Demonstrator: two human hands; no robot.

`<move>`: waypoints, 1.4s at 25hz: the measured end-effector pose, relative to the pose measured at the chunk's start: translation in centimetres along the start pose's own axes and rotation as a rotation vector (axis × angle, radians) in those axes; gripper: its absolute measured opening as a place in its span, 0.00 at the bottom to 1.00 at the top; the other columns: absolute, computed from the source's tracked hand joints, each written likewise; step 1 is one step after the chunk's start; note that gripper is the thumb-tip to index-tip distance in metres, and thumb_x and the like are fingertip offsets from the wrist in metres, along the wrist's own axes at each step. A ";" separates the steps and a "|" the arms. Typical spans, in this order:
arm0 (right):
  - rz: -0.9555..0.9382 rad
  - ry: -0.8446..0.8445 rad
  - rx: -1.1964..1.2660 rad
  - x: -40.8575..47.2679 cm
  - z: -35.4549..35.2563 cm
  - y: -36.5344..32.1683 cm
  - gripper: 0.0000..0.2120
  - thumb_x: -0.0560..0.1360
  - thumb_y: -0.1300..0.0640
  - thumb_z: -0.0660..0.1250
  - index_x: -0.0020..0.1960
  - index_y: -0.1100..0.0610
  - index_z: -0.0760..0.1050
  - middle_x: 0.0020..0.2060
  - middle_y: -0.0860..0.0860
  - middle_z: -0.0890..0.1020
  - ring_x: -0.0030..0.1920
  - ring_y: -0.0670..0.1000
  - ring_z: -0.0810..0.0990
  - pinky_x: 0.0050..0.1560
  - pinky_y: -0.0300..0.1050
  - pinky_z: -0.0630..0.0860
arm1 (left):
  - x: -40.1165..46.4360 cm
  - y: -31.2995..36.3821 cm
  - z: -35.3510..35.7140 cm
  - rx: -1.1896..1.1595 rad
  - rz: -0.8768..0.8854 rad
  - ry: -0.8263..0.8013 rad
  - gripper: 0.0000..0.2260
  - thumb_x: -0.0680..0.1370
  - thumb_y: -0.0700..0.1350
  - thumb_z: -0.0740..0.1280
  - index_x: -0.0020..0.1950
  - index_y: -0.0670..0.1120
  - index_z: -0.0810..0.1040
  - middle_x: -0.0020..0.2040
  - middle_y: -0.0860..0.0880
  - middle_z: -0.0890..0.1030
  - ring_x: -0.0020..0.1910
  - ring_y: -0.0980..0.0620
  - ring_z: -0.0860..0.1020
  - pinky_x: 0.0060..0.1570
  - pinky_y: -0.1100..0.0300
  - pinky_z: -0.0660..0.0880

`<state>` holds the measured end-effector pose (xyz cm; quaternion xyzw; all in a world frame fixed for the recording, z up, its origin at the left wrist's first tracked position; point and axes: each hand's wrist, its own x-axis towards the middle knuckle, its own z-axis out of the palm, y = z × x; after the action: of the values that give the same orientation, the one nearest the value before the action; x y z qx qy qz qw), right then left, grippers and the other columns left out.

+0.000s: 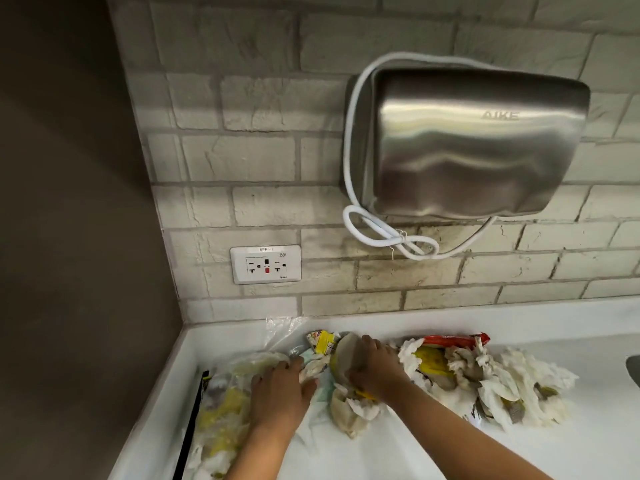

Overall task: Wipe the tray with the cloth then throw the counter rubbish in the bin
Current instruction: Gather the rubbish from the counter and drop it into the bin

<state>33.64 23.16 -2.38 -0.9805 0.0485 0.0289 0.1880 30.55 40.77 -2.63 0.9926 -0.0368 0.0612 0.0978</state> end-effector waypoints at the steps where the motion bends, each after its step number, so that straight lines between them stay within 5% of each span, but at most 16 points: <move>1: 0.013 0.020 -0.025 -0.1 0.0 -0.1 0.32 0.71 0.46 0.65 0.70 0.55 0.58 0.66 0.53 0.68 0.67 0.58 0.65 0.68 0.54 0.64 | 0.2 -0.1 0.0 -0.008 0.002 0.037 0.21 0.79 0.59 0.56 0.70 0.56 0.64 0.65 0.52 0.72 0.66 0.50 0.69 0.62 0.54 0.65; 6: -0.017 0.154 -0.176 -0.5 0.0 0.0 0.30 0.71 0.49 0.66 0.69 0.54 0.60 0.64 0.52 0.68 0.66 0.58 0.64 0.65 0.51 0.65 | 1.2 0.2 1.1 -0.055 0.113 -0.020 0.24 0.80 0.52 0.58 0.75 0.56 0.56 0.75 0.53 0.61 0.73 0.51 0.61 0.68 0.54 0.60; 10: -0.099 0.202 -0.064 -1.1 -1.2 0.5 0.17 0.74 0.54 0.63 0.62 0.54 0.69 0.59 0.52 0.75 0.63 0.56 0.70 0.65 0.48 0.63 | 1.8 1.1 1.0 0.029 0.126 -0.002 0.19 0.81 0.44 0.54 0.72 0.57 0.63 0.71 0.51 0.68 0.69 0.49 0.67 0.64 0.55 0.62; 13: -0.139 0.244 0.221 -2.1 -2.7 1.6 0.08 0.74 0.57 0.64 0.53 0.56 0.73 0.47 0.55 0.81 0.50 0.57 0.78 0.52 0.48 0.72 | 2.1 1.4 -0.1 -0.309 -0.010 0.117 0.18 0.80 0.37 0.53 0.67 0.47 0.72 0.65 0.44 0.71 0.62 0.45 0.72 0.60 0.57 0.67; 17: -0.098 0.337 0.429 -3.8 -4.9 3.1 0.03 0.77 0.60 0.62 0.48 0.56 0.68 0.38 0.53 0.78 0.39 0.55 0.76 0.39 0.46 0.71 | 2.6 0.8 -1.5 -0.735 -0.181 0.294 0.15 0.77 0.31 0.55 0.60 0.35 0.76 0.58 0.36 0.77 0.58 0.40 0.75 0.56 0.57 0.68; 22: -0.045 0.414 0.496 -5.9 -6.3 4.2 0.09 0.78 0.59 0.60 0.57 0.61 0.68 0.41 0.53 0.76 0.41 0.56 0.76 0.39 0.46 0.71 | 1.6 1.1 -2.4 -0.862 -0.164 0.047 0.15 0.78 0.40 0.63 0.64 0.43 0.71 0.59 0.40 0.71 0.60 0.44 0.72 0.53 0.58 0.66; 24: -0.015 0.422 0.516 -6.9 -6.5 4.7 0.09 0.78 0.60 0.61 0.57 0.61 0.69 0.38 0.51 0.76 0.39 0.54 0.76 0.38 0.44 0.69 | 0.8 0.8 -1.8 -0.656 -0.077 -0.126 0.24 0.73 0.41 0.69 0.66 0.50 0.67 0.59 0.44 0.62 0.60 0.45 0.70 0.57 0.62 0.67; 26: -0.010 0.426 0.539 -8.0 -6.6 5.0 0.07 0.77 0.63 0.61 0.55 0.61 0.70 0.35 0.49 0.75 0.41 0.58 0.78 0.38 0.47 0.70 | 0.4 0.5 -1.2 -0.419 0.005 -0.175 0.24 0.74 0.34 0.64 0.67 0.49 0.66 0.63 0.45 0.60 0.61 0.46 0.72 0.56 0.66 0.67; 31: 0.080 0.389 0.636 -11.1 -6.5 6.1 0.21 0.73 0.71 0.58 0.65 0.62 0.66 0.48 0.54 0.77 0.41 0.52 0.76 0.36 0.42 0.72 | -0.9 0.2 -3.1 -0.499 -0.051 0.115 0.18 0.74 0.27 0.56 0.56 0.42 0.78 0.59 0.42 0.75 0.57 0.45 0.75 0.51 0.67 0.65; 35: 0.175 0.378 0.833 -14.2 -6.3 7.8 0.22 0.73 0.71 0.58 0.65 0.59 0.66 0.45 0.54 0.76 0.39 0.49 0.76 0.28 0.45 0.76 | -3.3 2.0 -6.3 -0.700 -0.010 0.318 0.16 0.74 0.28 0.57 0.52 0.40 0.80 0.53 0.44 0.80 0.53 0.47 0.77 0.49 0.67 0.65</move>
<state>18.97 14.83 1.67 -0.8017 0.1718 -0.1566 0.5507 26.37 40.29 3.42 0.8774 -0.0352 0.1976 0.4358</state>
